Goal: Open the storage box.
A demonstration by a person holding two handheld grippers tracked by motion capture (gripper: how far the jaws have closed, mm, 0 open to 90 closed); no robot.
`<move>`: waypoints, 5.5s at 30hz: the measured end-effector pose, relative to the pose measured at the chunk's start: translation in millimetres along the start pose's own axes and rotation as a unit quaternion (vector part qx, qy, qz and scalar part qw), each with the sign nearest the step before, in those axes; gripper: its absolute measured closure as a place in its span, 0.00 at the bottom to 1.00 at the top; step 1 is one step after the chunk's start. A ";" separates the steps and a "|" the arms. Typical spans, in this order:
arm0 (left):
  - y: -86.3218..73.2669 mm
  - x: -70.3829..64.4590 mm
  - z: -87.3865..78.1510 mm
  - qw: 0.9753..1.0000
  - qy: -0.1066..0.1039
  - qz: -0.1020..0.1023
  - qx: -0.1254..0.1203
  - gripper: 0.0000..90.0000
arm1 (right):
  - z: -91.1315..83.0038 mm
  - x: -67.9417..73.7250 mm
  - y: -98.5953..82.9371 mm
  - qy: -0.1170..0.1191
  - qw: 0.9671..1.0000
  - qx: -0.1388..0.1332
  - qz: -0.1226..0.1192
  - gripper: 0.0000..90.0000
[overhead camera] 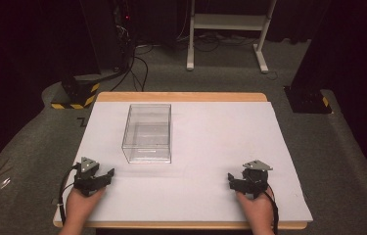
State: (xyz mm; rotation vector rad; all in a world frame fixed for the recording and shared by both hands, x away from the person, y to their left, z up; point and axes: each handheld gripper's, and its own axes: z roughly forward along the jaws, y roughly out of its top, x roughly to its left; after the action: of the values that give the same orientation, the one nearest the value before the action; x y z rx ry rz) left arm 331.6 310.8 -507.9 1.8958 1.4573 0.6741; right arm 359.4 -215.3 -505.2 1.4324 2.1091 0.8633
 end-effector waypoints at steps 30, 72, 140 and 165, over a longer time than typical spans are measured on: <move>0.9 -1.4 -0.5 1.000 0.003 0.001 0.004 0.38 | -0.3 -0.1 0.3 0.001 1.000 0.002 0.001 0.14; 15.1 -17.1 -25.7 0.996 -0.076 0.018 -0.051 0.44 | -0.1 -0.2 0.4 0.001 1.000 0.001 0.001 0.14; 66.6 -67.6 -5.2 0.978 -0.175 0.031 -0.109 0.52 | -0.3 0.1 0.5 0.000 1.000 0.002 0.000 0.14; 69.7 -61.5 15.3 0.963 -0.235 0.016 -0.130 0.70 | -0.3 0.4 0.3 -0.003 1.000 0.000 -0.003 0.15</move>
State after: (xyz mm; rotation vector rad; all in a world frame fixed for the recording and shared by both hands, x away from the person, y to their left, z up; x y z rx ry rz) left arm 371.6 236.3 -466.4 1.7256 0.9876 0.3704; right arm 359.3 -215.0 -504.8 1.4263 2.1079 0.8572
